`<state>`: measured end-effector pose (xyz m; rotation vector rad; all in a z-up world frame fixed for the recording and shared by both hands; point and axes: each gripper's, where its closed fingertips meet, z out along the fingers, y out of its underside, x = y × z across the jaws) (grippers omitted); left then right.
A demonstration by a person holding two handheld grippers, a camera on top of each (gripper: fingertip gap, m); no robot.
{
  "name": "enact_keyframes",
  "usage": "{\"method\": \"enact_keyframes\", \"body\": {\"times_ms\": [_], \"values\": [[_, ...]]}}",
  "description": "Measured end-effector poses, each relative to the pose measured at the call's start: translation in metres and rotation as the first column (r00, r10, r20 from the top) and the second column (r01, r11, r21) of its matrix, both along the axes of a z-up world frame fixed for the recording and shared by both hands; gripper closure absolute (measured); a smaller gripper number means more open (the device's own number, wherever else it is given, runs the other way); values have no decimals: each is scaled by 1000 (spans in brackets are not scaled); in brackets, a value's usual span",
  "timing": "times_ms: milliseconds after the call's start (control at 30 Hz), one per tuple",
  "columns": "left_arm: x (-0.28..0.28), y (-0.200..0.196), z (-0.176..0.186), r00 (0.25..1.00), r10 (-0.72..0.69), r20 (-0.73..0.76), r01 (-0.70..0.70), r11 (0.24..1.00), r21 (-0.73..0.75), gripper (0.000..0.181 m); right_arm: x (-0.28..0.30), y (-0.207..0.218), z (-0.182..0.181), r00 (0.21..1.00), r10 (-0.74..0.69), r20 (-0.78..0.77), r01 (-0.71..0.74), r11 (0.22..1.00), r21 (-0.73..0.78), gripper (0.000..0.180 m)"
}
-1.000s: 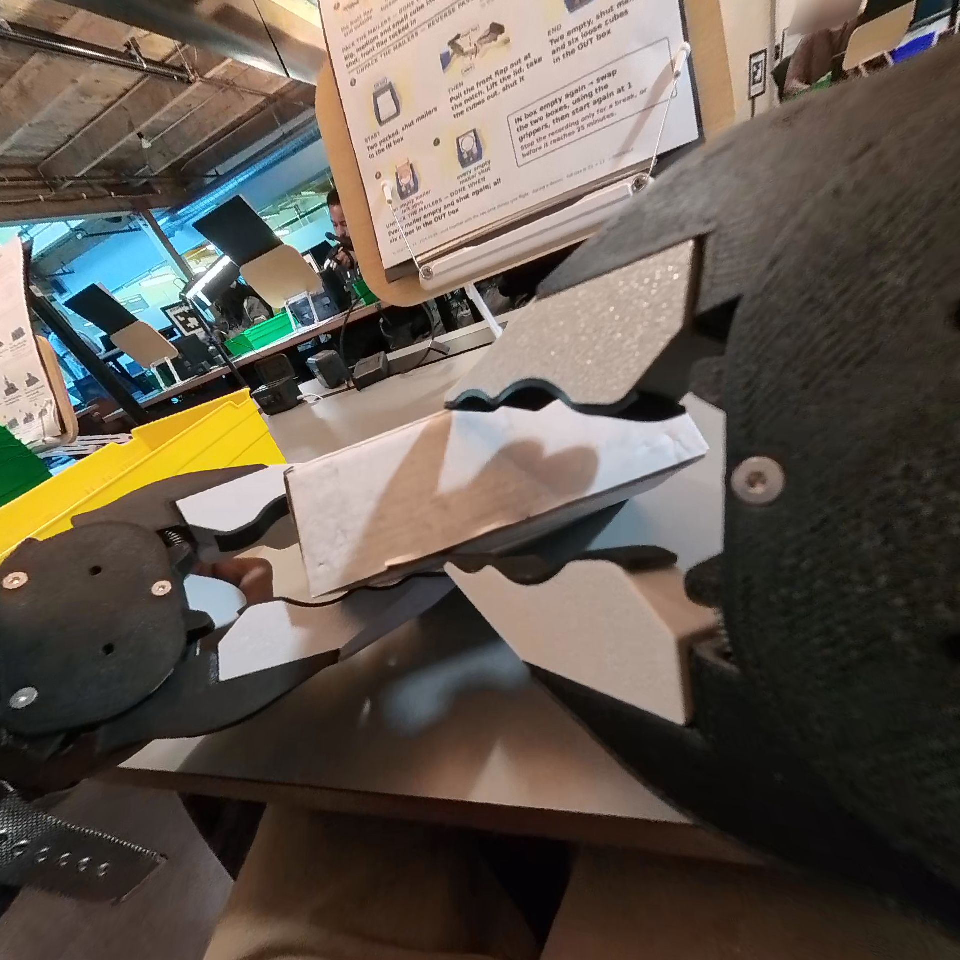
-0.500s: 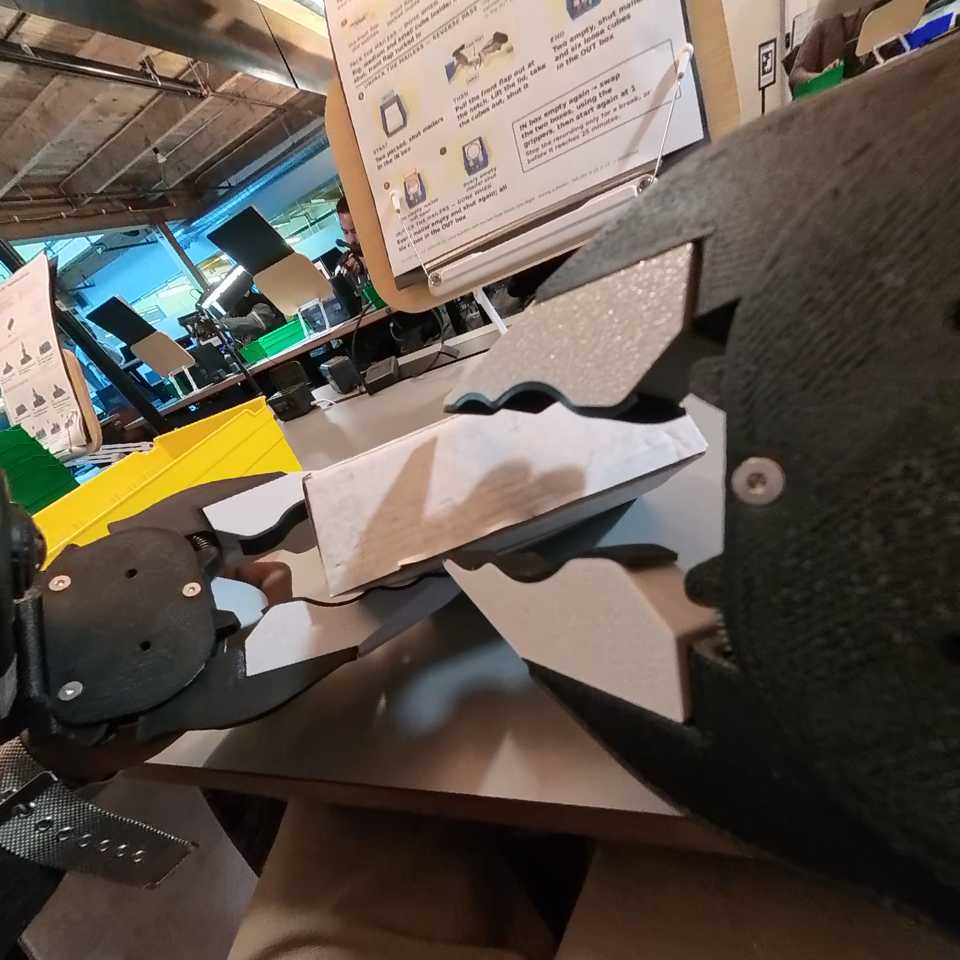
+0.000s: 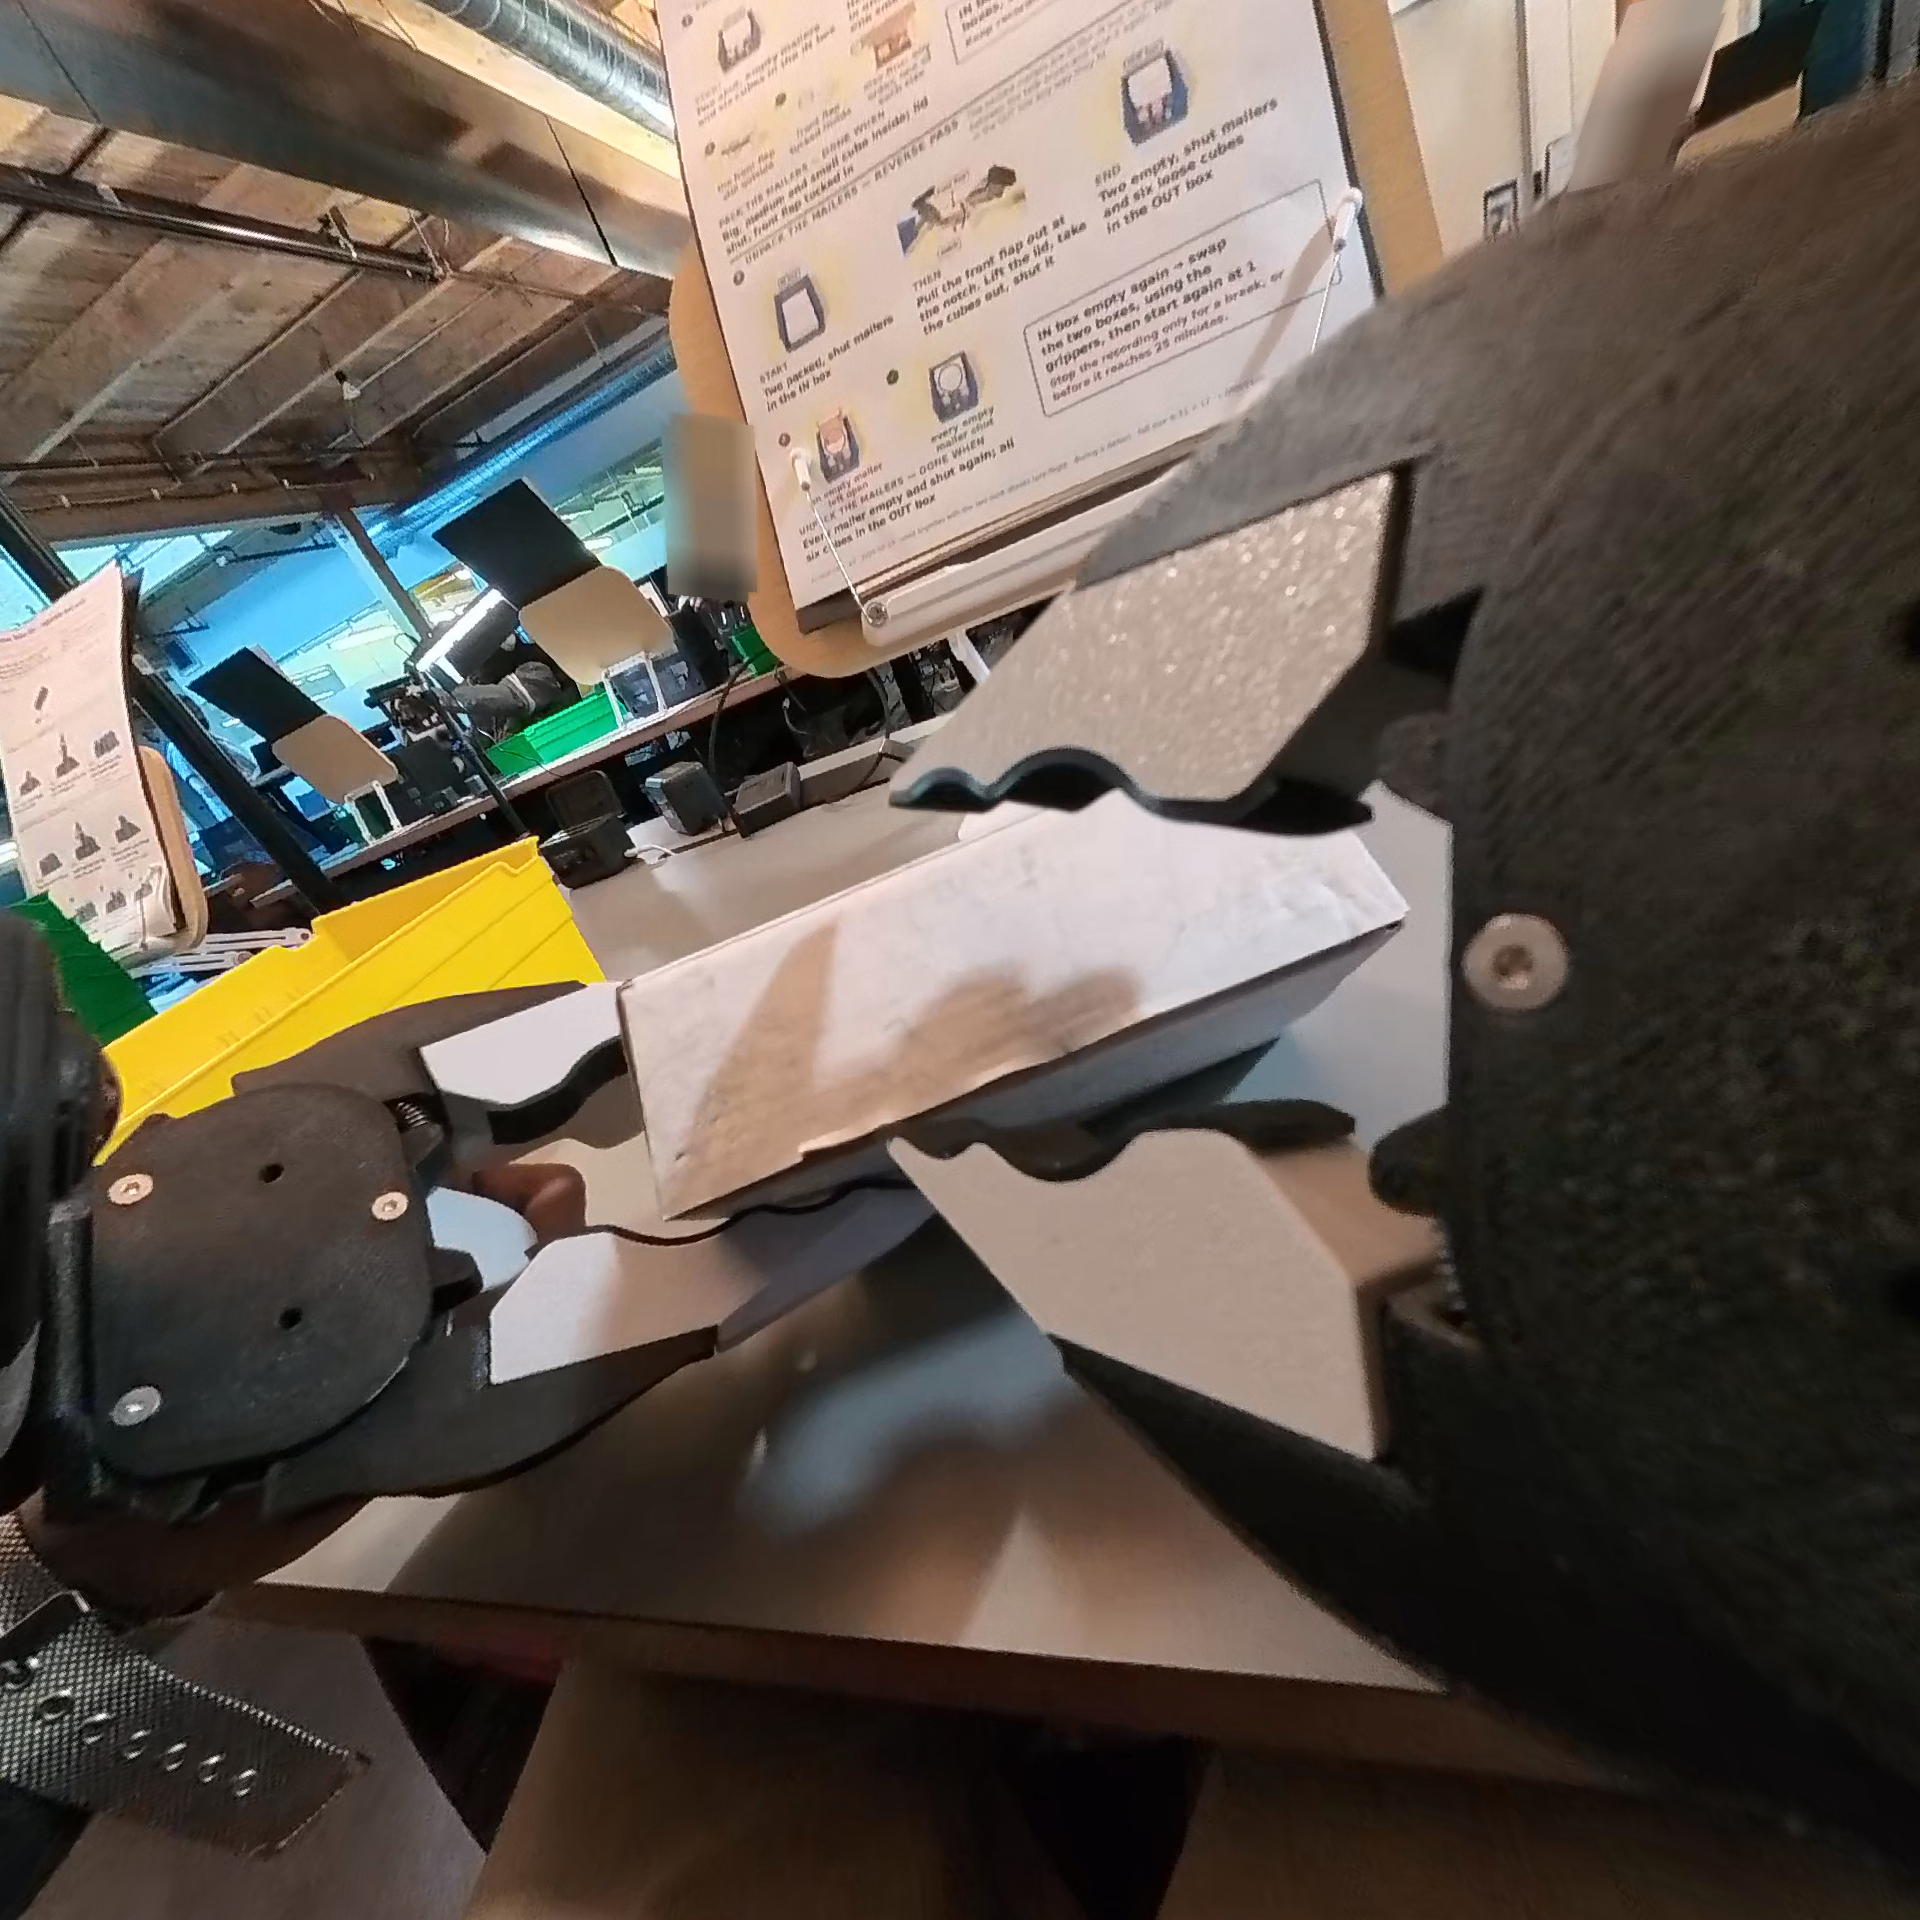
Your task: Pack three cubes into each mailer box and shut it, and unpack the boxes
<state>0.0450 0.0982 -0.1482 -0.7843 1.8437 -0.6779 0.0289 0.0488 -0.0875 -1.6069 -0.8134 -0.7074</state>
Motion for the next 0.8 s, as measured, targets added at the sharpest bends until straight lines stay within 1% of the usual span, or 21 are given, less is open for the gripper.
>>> {"method": "enact_keyframes", "body": {"times_ms": [167, 300, 433, 500, 600, 800], "values": [[0, 0, 0, 1000, 0, -6, 0, 1000, -19, 110, 1, 1, 4, 1000, -13, 20, 13, 1000, 22, 119], [0, 0, 1, 1000, 3, -8, -3, 999, -35, 110, 2, 2, 5, 1000, -18, 18, 18, 999, 29, 120], [1, 1, 5, 1000, 9, -3, -9, 995, -99, 111, 3, 3, 8, 1000, -15, -3, 16, 998, 54, 129], [1, 5, 6, 1000, 21, -5, -22, 992, -124, 111, 3, 3, 12, 999, -11, -35, 14, 997, 77, 136], [2, 10, 7, 999, 36, -4, -36, 990, -139, 111, 1, 4, 8, 998, -4, -68, 8, 998, 58, 134], [3, 11, 8, 999, 41, -4, -41, 988, -151, 111, -5, 8, 2, 999, -3, -36, 4, 999, 42, 134]]}}
